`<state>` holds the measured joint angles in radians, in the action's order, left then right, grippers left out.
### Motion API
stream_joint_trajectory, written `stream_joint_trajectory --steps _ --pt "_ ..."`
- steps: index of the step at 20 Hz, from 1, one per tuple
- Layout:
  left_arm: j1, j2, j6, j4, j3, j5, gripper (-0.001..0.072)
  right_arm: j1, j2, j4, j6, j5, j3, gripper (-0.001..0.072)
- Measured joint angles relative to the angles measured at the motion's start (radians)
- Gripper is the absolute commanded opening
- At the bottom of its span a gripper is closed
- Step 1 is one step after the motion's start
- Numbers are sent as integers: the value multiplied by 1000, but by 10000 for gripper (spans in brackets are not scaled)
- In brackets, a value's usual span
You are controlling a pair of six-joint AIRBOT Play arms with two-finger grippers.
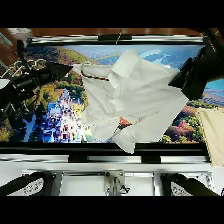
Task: Fold the shirts.
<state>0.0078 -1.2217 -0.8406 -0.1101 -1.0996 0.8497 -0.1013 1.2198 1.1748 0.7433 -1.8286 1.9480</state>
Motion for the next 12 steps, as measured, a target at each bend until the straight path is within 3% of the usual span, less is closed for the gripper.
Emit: stream_joint_trajectory --steps 7,10,12 --pt "-54 27 -12 -13 -152 14 52 -71 46 -6 40 7 -54 68" --pt "-121 31 -15 -19 -307 18 52 -131 74 14 127 50 -74 68" --pt "-168 39 -61 -83 -393 55 52 -135 77 23 197 100 -79 69"
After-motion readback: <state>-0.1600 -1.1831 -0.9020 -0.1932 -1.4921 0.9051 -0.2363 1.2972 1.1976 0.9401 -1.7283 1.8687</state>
